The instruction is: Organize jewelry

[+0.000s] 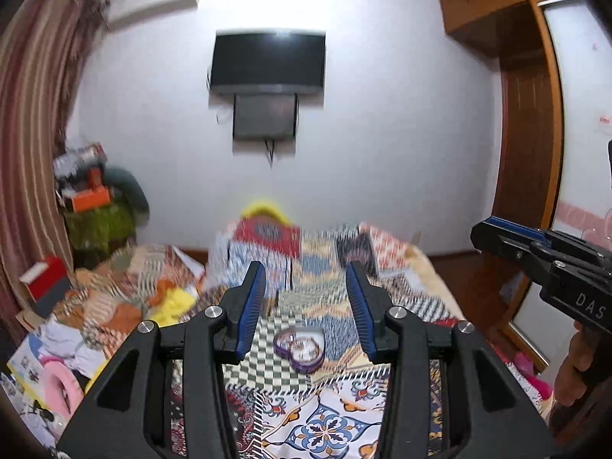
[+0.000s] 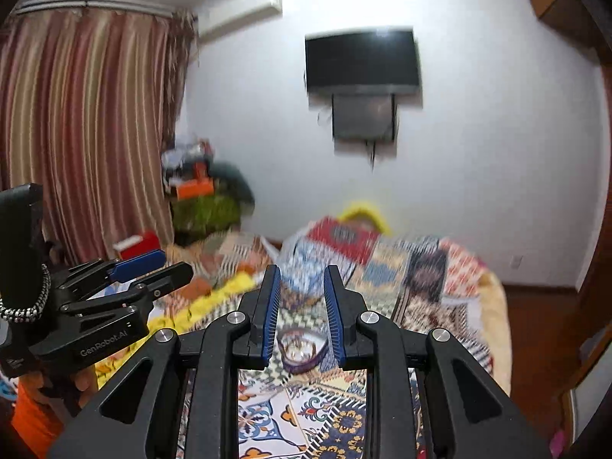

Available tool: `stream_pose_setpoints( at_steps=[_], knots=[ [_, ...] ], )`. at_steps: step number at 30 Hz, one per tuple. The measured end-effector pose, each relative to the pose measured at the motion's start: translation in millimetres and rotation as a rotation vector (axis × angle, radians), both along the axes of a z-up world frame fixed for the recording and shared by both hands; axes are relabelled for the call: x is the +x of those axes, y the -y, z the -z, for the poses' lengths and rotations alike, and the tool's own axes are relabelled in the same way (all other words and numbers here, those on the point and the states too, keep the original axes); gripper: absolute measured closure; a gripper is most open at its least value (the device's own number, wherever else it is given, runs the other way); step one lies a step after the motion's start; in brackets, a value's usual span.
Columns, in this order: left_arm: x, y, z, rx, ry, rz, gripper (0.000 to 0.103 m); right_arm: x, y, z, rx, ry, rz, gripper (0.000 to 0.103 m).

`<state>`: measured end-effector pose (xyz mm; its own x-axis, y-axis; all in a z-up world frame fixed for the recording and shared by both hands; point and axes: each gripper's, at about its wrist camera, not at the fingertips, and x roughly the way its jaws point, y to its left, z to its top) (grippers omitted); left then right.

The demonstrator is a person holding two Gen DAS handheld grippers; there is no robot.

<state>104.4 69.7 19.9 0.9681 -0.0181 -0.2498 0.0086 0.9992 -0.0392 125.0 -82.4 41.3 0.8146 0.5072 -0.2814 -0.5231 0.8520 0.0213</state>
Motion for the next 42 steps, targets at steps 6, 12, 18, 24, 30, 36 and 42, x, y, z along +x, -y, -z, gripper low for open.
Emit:
stream_pose_setpoints(
  at_steps=[6, 12, 18, 24, 30, 36, 42],
  knots=[
    [-54.0, 14.0, -18.9, 0.042, 0.139, -0.069, 0.033, -45.1, 13.8, -15.0, 0.089, 0.094, 0.027, 0.060],
    [-81.4, 15.2, -19.0, 0.024, 0.182, -0.118, 0.012, -64.0, 21.4, -14.1, 0.141, 0.147, 0.109, 0.020],
    [-91.0, 13.5, -16.5, 0.006, 0.181, -0.128, 0.007, -74.1, 18.4, -12.7, 0.128, 0.171, 0.169, 0.004],
    [-96.6, 11.9, -13.9, -0.008, 0.171, -0.130, 0.007, -78.5, 19.4, -8.5, 0.105, 0.165, 0.172, 0.004],
    [-100.1, 13.3, -10.5, -0.013, 0.168, -0.121, 0.007, -86.5, 23.0, -5.3, 0.098, 0.156, 0.153, 0.004],
    [-97.3, 14.9, -8.4, 0.001, 0.164, -0.121, 0.007, -90.3, 23.1, -3.7, 0.088, 0.155, 0.143, 0.004],
    [-95.7, 14.9, -6.0, 0.005, 0.156, -0.118, 0.007, -90.2, 22.9, -1.6, 0.083, 0.147, 0.140, 0.004]
  ],
)
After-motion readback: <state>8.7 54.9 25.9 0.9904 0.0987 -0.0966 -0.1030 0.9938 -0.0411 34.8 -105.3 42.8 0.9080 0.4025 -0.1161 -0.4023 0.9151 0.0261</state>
